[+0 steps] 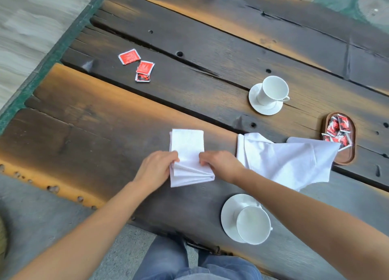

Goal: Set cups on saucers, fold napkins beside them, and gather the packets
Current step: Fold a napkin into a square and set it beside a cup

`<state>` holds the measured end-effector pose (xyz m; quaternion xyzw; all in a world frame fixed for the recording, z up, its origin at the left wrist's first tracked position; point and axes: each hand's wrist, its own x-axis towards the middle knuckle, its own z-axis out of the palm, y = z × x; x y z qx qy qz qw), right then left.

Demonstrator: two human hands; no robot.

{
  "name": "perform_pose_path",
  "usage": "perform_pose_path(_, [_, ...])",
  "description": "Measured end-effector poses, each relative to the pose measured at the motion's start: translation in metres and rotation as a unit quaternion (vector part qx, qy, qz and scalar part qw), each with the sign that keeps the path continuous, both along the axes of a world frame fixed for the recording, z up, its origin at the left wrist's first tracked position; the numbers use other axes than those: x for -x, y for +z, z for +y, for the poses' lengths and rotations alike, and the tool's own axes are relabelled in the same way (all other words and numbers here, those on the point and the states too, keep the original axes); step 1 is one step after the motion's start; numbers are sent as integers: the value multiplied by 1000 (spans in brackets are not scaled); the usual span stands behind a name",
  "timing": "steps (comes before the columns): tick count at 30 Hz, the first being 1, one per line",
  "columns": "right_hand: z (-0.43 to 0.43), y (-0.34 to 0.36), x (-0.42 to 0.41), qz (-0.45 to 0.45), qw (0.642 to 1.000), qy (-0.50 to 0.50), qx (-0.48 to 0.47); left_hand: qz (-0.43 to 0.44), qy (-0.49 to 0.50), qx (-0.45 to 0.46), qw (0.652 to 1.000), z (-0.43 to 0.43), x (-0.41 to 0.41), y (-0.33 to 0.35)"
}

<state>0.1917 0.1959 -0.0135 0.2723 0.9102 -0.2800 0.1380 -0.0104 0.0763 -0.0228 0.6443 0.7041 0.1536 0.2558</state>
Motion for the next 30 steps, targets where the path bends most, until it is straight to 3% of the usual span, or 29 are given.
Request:
perform_pose_path(12, [-6,-12,-1,-20,990,-110,84,-86,130,126,980,-14,-13,-21])
perform_pose_path(22, [-7,-22,0,36,936,-288,197,-81,203,183,958,2,-14,-19])
perform_pose_path(30, [-11,-28,2,26,944,-296,141,-81,218,180,956,4,-9,-18])
